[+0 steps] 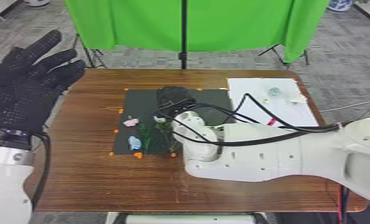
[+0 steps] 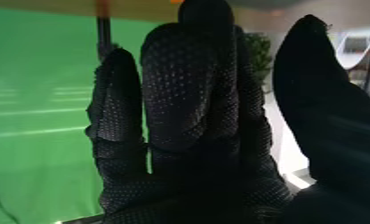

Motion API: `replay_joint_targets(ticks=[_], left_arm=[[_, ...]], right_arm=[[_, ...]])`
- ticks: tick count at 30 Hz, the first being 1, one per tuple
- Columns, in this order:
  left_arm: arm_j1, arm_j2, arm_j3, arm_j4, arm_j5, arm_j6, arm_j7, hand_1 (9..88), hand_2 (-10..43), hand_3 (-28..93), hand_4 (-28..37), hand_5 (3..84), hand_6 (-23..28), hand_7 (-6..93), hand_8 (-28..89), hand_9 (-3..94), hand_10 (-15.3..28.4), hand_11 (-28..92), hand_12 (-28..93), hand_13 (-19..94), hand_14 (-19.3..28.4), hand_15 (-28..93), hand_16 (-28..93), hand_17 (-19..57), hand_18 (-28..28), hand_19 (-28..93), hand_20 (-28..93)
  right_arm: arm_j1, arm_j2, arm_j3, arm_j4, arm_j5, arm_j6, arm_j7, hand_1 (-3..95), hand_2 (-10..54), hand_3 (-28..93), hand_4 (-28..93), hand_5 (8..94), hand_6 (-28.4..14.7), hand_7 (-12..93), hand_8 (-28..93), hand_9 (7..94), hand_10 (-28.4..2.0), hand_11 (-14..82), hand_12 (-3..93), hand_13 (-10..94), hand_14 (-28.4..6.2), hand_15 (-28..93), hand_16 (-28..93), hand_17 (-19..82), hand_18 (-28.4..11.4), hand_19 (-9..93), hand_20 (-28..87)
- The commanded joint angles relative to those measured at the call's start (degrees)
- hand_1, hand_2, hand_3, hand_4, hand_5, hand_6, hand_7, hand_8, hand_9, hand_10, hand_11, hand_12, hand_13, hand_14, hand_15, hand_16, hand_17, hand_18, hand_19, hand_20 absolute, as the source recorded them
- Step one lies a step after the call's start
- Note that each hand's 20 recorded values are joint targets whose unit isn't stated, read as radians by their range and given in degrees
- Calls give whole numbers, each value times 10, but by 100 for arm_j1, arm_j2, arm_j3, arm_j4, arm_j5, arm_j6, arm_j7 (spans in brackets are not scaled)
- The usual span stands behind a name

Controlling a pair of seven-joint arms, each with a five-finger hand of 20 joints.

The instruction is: Arrange flowers

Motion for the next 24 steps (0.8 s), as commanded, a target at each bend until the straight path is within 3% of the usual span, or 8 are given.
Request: replay_joint_targets(ticks=[1, 3, 9, 14, 18, 24], left_arm=[[642, -206, -142, -135, 21, 313, 137, 215, 92, 765, -258, 350, 98, 164, -100, 334, 219, 289, 115, 261, 284, 522, -100, -34, 284, 806, -283], [796, -175, -183, -161, -43, 325, 255, 215, 92, 765, -258, 350, 98, 164, -99, 334, 219, 288, 115, 261, 284, 522, -100, -36, 284, 803, -283], [784, -189, -145, -154, -45, 358, 192, 214, 93, 762, -258, 350, 98, 164, -100, 334, 219, 287, 116, 260, 284, 521, -98, -38, 284, 799, -283], [776, -219, -96, -152, -17, 341, 144, 214, 94, 762, -258, 350, 97, 166, -100, 334, 218, 289, 117, 260, 284, 521, -98, -40, 284, 797, -283], [736, -272, -46, -148, -9, 370, 139, 214, 94, 762, -257, 350, 98, 165, -101, 334, 218, 289, 116, 260, 284, 521, -98, -40, 284, 797, -283], [779, -263, -7, -161, -35, 383, 249, 212, 96, 761, -263, 350, 98, 164, -100, 334, 219, 289, 116, 260, 284, 522, -98, -41, 284, 797, -283]], right_arm=[[167, 823, 730, -240, 59, 127, 45, 388, -95, 741, -283, 638, 3, 152, -125, 810, -106, 245, 156, 801, -55, 603, 189, 449, -187, 927, 31], [22, 1085, 1004, -325, 182, 106, 74, 383, -95, 739, -283, 617, -3, 148, -123, 796, -106, 244, 153, 795, -61, 600, 186, 448, -189, 925, 19], [-471, 1832, 1632, -489, 423, 95, 184, 371, -95, 738, -283, 555, -15, 136, -119, 756, -126, 228, 142, 782, -70, 590, 172, 449, -187, 926, -40], [-1257, 2357, 2485, -623, 376, 96, 402, 368, -95, 743, -269, 536, 1, 132, -118, 747, -136, 217, 139, 780, -79, 588, 166, 454, -190, 931, -61], [-1367, 2680, 2525, -609, 551, 147, 542, 369, -95, 741, -266, 539, 4, 134, -120, 749, -139, 215, 138, 781, -79, 588, 165, 456, -192, 932, -67], [-1280, 2942, 2391, -426, 620, 17, 659, 368, -95, 740, -264, 541, 6, 134, -121, 752, -138, 215, 139, 783, -78, 589, 165, 458, -193, 932, -69]])
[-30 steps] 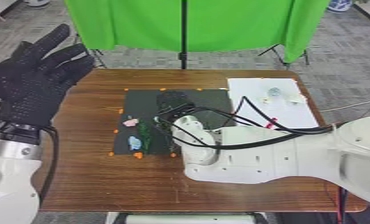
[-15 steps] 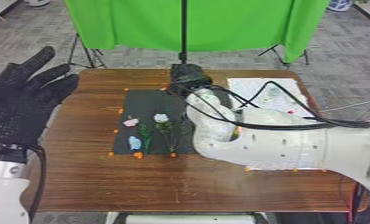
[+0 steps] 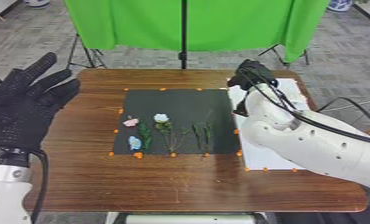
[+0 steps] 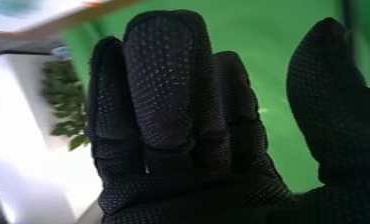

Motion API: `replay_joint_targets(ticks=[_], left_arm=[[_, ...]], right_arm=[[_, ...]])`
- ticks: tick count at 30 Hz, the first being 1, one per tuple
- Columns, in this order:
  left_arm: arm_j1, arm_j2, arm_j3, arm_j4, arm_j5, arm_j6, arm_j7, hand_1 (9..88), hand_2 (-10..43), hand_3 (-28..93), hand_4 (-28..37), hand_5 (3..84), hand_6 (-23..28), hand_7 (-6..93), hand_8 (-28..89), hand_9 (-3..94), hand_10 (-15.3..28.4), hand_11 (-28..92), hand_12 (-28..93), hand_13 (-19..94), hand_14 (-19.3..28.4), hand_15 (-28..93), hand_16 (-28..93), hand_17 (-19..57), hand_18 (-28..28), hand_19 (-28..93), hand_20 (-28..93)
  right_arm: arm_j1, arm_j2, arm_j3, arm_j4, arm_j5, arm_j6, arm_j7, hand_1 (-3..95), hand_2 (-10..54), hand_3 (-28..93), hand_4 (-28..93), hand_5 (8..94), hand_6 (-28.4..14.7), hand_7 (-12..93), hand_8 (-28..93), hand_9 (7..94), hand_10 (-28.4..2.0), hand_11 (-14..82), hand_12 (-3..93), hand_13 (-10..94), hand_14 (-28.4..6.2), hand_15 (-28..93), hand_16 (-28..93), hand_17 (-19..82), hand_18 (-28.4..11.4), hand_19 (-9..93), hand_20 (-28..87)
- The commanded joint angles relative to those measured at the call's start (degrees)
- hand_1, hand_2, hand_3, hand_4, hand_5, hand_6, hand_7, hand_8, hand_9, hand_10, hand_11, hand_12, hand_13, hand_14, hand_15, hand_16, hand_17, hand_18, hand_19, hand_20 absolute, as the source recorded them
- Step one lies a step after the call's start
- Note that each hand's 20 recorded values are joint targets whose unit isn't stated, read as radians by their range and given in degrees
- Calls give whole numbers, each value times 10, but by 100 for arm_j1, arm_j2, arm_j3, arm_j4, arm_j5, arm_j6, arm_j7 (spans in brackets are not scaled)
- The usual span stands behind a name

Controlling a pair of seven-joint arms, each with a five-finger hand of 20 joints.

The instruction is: Arrange flowers

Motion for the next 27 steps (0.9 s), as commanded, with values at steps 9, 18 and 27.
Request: replay_joint_targets(ticks=[9, 18, 27], left_arm=[[186, -103, 31, -23, -121, 118, 326, 197, 103, 761, -280, 350, 98, 164, -100, 333, 219, 290, 116, 260, 284, 522, -98, -41, 284, 797, -283], [201, -171, 64, 47, -155, 56, 332, 197, 103, 762, -282, 351, 98, 164, -100, 334, 219, 290, 115, 261, 284, 522, -98, -41, 284, 798, -283], [148, -202, 251, 99, -182, 57, 276, 197, 103, 763, -283, 352, 99, 165, -100, 335, 220, 292, 116, 260, 284, 523, -98, -40, 284, 798, -283]], right_arm=[[157, 547, -371, 494, 314, -591, 167, 364, -95, 744, -265, 523, 5, 129, -121, 750, -139, 215, 141, 783, -79, 591, 166, 457, -194, 932, -66], [14, 477, -488, 603, 269, -563, 178, 369, -95, 748, -267, 528, 12, 135, -121, 752, -138, 216, 141, 780, -79, 593, 166, 452, -196, 932, -65], [-249, 301, -353, 763, 191, -679, 176, 372, -95, 746, -269, 535, 16, 138, -124, 742, -137, 212, 140, 771, -83, 590, 164, 445, -195, 931, -83]])
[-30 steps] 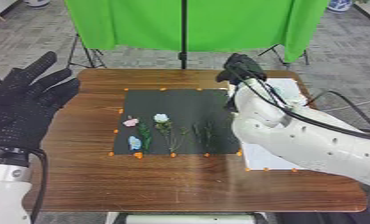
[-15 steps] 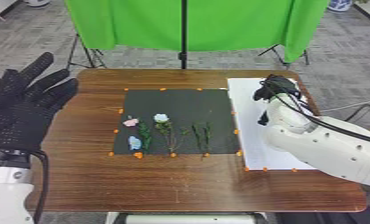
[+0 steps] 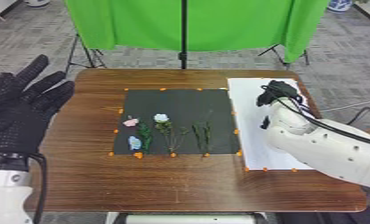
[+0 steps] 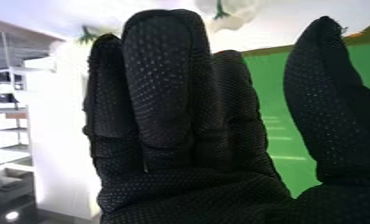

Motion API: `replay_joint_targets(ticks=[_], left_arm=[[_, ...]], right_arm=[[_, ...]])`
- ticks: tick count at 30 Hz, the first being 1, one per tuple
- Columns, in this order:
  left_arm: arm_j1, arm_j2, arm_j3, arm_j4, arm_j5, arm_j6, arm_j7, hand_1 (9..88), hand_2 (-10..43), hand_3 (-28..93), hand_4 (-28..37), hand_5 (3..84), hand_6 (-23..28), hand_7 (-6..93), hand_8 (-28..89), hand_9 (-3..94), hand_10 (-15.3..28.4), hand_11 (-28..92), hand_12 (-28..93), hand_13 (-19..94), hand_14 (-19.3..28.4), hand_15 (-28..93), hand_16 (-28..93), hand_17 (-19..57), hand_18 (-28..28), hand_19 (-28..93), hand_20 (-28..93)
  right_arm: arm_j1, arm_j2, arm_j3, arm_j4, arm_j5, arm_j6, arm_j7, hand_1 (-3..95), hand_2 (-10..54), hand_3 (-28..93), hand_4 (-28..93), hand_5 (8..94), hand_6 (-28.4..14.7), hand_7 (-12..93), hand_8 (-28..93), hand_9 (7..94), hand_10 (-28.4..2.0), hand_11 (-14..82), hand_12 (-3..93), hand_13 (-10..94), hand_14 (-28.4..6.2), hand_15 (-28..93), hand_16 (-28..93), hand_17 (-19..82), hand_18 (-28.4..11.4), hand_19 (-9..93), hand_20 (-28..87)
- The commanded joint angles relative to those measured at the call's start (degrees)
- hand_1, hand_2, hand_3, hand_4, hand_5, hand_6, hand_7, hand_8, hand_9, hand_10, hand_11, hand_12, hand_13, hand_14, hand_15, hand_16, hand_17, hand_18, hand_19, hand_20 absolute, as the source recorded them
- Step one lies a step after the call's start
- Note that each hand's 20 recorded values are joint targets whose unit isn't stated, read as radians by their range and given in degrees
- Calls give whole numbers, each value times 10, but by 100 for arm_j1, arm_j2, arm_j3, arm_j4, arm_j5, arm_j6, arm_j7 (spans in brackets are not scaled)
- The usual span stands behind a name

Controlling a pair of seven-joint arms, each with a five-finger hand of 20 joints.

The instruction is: Arrange flowers

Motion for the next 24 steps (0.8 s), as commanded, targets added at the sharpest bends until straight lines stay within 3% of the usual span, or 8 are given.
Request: replay_joint_targets(ticks=[1, 10, 17, 21, 24], left_arm=[[22, -89, 144, 88, -26, 0, -62, 197, 103, 763, -283, 352, 99, 165, -100, 335, 220, 291, 115, 260, 284, 523, -98, -40, 284, 798, -283], [-33, -124, 164, 86, 9, -51, -139, 198, 103, 763, -283, 352, 99, 165, -100, 334, 219, 292, 115, 261, 284, 524, -99, -40, 284, 799, -283], [-85, -133, 203, 92, 25, -85, -196, 199, 102, 763, -283, 353, 100, 166, -101, 334, 219, 292, 115, 260, 284, 524, -99, -39, 284, 799, -283], [-140, -153, 226, 101, 42, -84, -255, 199, 103, 762, -283, 353, 100, 166, -101, 334, 220, 293, 115, 260, 284, 524, -99, -39, 284, 799, -283], [-110, -162, 198, 82, 67, -82, -265, 200, 104, 761, -283, 353, 100, 165, -101, 335, 220, 292, 115, 260, 284, 524, -99, -39, 284, 800, -283]], right_arm=[[-62, -143, -145, 126, -100, -58, 19, 372, -95, 745, -269, 536, 17, 138, -125, 741, -136, 213, 140, 770, -83, 590, 163, 445, -195, 932, -85], [-4, -194, -216, 215, -192, -206, -5, 374, -95, 743, -271, 524, 25, 137, -128, 741, -132, 208, 137, 774, -81, 592, 162, 447, -195, 932, -90], [-7, -178, -477, 283, -484, 57, 24, 422, -95, 753, -279, 649, 23, 158, -131, 769, -110, 214, 139, 787, -67, 580, 162, 453, -185, 932, -108], [-88, -129, -553, 273, -678, 355, 17, 452, -95, 716, -282, 703, 16, 188, -44, 787, -106, 219, 143, 794, -60, 570, 168, 459, -178, 932, -122], [54, -123, -852, 262, -981, 925, 55, 453, -95, 713, -282, 715, 14, 185, -32, 797, -106, 222, 144, 801, -58, 566, 170, 464, -175, 932, -122]])
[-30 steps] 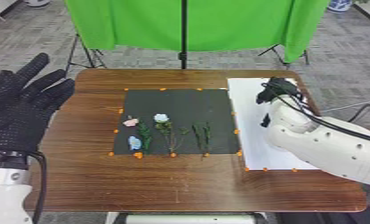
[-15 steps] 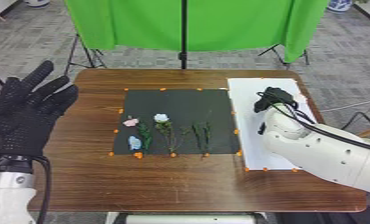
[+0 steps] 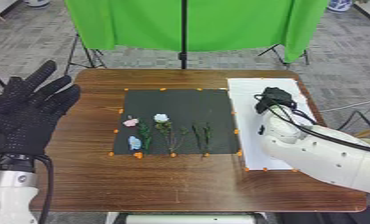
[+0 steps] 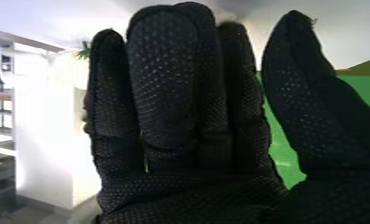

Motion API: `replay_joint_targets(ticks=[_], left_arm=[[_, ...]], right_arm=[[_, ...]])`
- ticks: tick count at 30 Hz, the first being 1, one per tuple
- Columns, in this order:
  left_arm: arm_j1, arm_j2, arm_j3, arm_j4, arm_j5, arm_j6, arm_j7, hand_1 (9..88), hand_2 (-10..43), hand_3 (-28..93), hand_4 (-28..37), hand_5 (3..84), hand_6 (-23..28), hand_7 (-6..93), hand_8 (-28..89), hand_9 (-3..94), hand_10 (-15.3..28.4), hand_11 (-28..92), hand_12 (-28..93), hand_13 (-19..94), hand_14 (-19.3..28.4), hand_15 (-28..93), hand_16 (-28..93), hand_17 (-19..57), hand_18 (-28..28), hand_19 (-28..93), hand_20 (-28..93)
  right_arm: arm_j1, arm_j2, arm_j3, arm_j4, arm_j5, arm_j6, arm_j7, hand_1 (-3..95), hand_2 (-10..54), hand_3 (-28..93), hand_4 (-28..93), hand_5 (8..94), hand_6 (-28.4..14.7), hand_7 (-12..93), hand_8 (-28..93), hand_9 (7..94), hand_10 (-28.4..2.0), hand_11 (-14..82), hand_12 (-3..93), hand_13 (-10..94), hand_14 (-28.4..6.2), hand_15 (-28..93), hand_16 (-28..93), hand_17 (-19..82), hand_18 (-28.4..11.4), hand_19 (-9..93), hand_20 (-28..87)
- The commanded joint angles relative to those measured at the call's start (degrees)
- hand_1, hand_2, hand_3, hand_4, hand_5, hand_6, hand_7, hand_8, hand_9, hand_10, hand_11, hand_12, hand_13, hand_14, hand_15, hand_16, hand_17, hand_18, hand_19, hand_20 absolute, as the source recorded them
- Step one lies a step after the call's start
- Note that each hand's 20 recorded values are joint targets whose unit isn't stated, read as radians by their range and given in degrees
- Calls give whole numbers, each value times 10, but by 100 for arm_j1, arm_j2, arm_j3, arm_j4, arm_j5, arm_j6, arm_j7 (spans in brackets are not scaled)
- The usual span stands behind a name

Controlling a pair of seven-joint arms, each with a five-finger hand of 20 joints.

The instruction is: Arrange flowers

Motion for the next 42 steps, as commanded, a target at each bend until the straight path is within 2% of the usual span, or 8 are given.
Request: replay_joint_targets(ticks=[1, 6, 8, 9, 11, 17, 29, 42], left_arm=[[11, -82, 7, 22, 52, -62, -149, 200, 104, 762, -283, 354, 100, 165, -101, 335, 220, 292, 115, 260, 284, 525, -99, -39, 284, 800, -283], [-12, -108, 45, 40, 63, -75, -174, 202, 103, 763, -282, 356, 102, 164, -100, 335, 220, 292, 114, 261, 284, 526, -99, -39, 284, 800, -283], [-53, -121, 79, 43, 47, -30, -211, 203, 103, 763, -282, 357, 103, 163, -100, 336, 219, 292, 114, 261, 284, 526, -99, -38, 284, 800, -283], [-108, -79, 80, 56, 49, -81, -166, 204, 103, 763, -282, 358, 104, 162, -100, 336, 219, 292, 114, 261, 284, 525, -100, -38, 284, 800, -283], [-127, -87, 16, 33, 137, -148, -250, 204, 103, 763, -282, 359, 104, 162, -99, 336, 219, 293, 115, 261, 284, 526, -100, -38, 284, 800, -283], [-335, -89, 157, 92, 99, -87, -270, 204, 103, 762, -277, 360, 104, 162, -98, 336, 219, 294, 114, 261, 284, 526, -100, -38, 284, 800, -283], [-352, -64, 165, 98, 102, -150, -296, 207, 100, 763, -275, 357, 103, 163, -98, 335, 219, 293, 114, 261, 284, 526, -101, -38, 284, 800, -283], [-327, -136, 100, 84, 105, -162, -341, 207, 99, 762, -273, 360, 105, 162, -98, 336, 219, 293, 114, 260, 284, 525, -101, -38, 284, 801, -283]], right_arm=[[103, 66, -483, -36, -653, 960, 108, 450, -95, 717, -282, 718, 14, 182, -32, 806, -107, 226, 145, 804, -58, 565, 170, 466, -174, 932, -121], [269, 19, -841, -61, -1114, 1379, 252, 437, -95, 728, -283, 726, 15, 177, -31, 829, -105, 236, 148, 818, -56, 561, 172, 477, -173, 932, -114], [234, -14, -800, -66, -1068, 1147, 224, 439, -95, 723, -283, 732, 15, 177, -29, 834, -104, 236, 148, 823, -55, 559, 173, 480, -173, 932, -110], [288, -9, -802, -65, -1072, 1111, 218, 433, -95, 733, -283, 726, 18, 169, -38, 836, -104, 236, 149, 824, -53, 558, 174, 481, -173, 932, -107], [349, 5, -852, -80, -1029, 1216, 226, 417, -95, 762, -283, 696, 25, 156, -106, 835, -103, 232, 150, 825, -53, 554, 181, 481, -174, 932, -101], [211, 82, -528, -117, -764, 648, 184, 408, -95, 767, -283, 610, 24, 143, -130, 825, -102, 231, 150, 823, -56, 555, 186, 481, -176, 932, -96], [50, 160, -173, -119, -216, -164, 244, 403, -95, 765, -283, 508, 14, 133, -129, 776, -112, 223, 143, 801, -63, 567, 183, 457, -187, 932, -92], [-101, 49, -215, 2, -374, -187, 200, 453, -95, 744, -283, 667, 30, 152, -129, 812, -99, 192, 166, 801, -59, 560, 171, 455, -179, 931, -109]])
